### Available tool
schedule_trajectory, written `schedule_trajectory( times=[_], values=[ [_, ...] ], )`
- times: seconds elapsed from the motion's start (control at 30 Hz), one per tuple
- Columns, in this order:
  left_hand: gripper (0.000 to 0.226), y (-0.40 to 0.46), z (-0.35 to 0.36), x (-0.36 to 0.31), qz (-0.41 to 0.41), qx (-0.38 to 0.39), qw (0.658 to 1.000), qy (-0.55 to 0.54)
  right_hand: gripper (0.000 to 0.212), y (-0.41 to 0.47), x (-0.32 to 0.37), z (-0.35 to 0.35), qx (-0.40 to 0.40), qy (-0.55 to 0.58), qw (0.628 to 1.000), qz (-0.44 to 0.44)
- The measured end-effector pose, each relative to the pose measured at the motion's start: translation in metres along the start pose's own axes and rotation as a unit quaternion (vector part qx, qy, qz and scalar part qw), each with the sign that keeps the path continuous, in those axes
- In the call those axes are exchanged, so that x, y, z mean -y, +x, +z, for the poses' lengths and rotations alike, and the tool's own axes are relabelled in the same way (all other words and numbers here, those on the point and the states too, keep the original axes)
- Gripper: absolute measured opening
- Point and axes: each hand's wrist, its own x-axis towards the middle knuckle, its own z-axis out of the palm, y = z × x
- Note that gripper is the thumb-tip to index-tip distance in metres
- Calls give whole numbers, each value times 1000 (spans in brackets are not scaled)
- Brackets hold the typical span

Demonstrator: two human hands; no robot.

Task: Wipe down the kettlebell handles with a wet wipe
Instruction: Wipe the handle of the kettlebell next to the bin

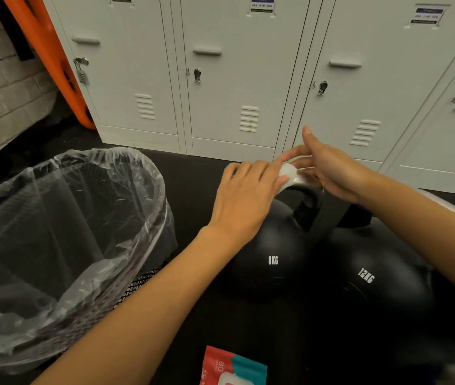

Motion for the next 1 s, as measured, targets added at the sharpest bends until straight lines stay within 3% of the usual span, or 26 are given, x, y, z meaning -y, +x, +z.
schedule_trajectory(
  times=[0.23, 0.43, 0.6, 0.87, 0.93, 1.0],
  values=[
    [41, 16, 15, -31, 66, -12, 990, 123, 68, -2, -5, -3, 0, 25, 999, 28],
    [52, 5, 15, -13, 109, -29, 990, 90, 66, -2, -5, 1, 8, -12, 1000, 25],
    [43, -10, 7, 4, 96, -56, 991, 75, 65, -1, -6, 2, -5, -28, 999, 22],
    [52, -37, -2, 22, -29, -46, 997, -61, 68, 0, -7, 2, -4, -40, 999, 34],
    [54, -48, -5, 21, -107, -29, 984, -142, 69, 1, -7, 2, -5, -38, 999, 35],
    [56, -60, -6, 19, -208, -9, 948, -241, 69, 1, -8, 3, -4, -38, 999, 38]
  ],
)
